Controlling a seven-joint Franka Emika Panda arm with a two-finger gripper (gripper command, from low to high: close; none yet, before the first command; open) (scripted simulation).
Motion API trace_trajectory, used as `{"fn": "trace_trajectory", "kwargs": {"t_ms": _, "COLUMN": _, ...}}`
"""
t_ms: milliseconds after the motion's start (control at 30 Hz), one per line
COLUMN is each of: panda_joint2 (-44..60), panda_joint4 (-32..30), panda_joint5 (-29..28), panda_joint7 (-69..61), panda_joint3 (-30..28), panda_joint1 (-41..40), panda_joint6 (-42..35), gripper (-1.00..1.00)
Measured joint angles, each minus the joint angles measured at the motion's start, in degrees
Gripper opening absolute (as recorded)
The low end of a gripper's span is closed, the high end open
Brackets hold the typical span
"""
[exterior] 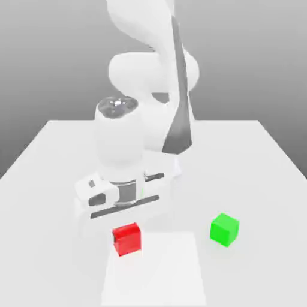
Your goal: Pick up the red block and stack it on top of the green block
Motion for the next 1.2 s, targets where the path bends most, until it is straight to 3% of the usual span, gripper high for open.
{"fn": "trace_trajectory", "kwargs": {"t_ms": 400, "panda_joint2": -6.6, "panda_joint4": -3.2, "panda_joint5": -1.0, "panda_joint7": 33.8, "panda_joint3": 7.6, "panda_joint1": 9.2, "panda_joint6": -3.9, "gripper": -1.00}}
{"fn": "trace_trajectory", "kwargs": {"t_ms": 900, "panda_joint2": -14.0, "panda_joint4": -7.1, "panda_joint5": 8.0, "panda_joint7": 70.5, "panda_joint3": 21.1, "panda_joint1": 18.7, "panda_joint6": -6.6, "gripper": -1.00}}
{"fn": "trace_trajectory", "kwargs": {"t_ms": 1133, "panda_joint2": -1.9, "panda_joint4": -6.8, "panda_joint5": -1.8, "panda_joint7": 79.0, "panda_joint3": 20.9, "panda_joint1": 16.9, "panda_joint6": 5.0, "gripper": -1.00}}
{"fn": "trace_trajectory", "kwargs": {"t_ms": 1167, "panda_joint2": -0.2, "panda_joint4": -6.8, "panda_joint5": -3.8, "panda_joint7": 80.4, "panda_joint3": 20.3, "panda_joint1": 17.0, "panda_joint6": 6.5, "gripper": 1.00}}
{"fn": "trace_trajectory", "kwargs": {"t_ms": 1200, "panda_joint2": -0.2, "panda_joint4": -6.8, "panda_joint5": -3.8, "panda_joint7": 80.4, "panda_joint3": 20.3, "panda_joint1": 17.0, "panda_joint6": 6.5, "gripper": 1.00}}
